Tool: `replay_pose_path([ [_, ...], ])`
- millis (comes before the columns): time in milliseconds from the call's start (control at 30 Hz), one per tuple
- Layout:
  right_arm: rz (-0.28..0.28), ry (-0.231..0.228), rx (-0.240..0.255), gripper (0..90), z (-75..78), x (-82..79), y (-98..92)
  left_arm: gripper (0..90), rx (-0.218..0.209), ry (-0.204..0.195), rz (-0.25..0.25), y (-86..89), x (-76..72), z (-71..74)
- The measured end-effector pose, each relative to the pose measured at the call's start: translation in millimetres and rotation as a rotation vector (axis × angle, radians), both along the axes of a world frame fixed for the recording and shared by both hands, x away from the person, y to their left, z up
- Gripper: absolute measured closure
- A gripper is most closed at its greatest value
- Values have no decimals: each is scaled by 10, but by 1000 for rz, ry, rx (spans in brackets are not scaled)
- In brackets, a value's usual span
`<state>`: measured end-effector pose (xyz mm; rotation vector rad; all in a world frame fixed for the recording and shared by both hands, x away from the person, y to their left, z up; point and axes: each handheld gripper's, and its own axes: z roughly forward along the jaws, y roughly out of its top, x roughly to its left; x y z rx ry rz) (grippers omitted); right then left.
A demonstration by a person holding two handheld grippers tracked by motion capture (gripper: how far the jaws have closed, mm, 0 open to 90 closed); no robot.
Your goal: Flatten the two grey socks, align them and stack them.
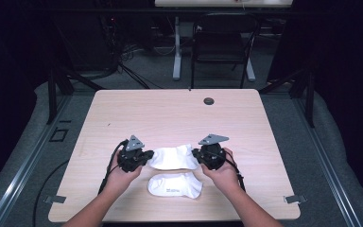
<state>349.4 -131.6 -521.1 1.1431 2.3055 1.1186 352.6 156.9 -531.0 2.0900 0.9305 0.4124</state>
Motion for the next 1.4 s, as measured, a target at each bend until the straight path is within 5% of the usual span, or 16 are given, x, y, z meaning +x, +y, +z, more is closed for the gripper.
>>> replay_pose_path([
  [833, 39, -47, -9, 858, -8, -465, 26, 876, 45, -31, -12, 9, -471, 14],
  [1400, 47, -22, -4, 858, -118, -730, -27, 875, 57, -10, -46, -31, -671, -57],
])
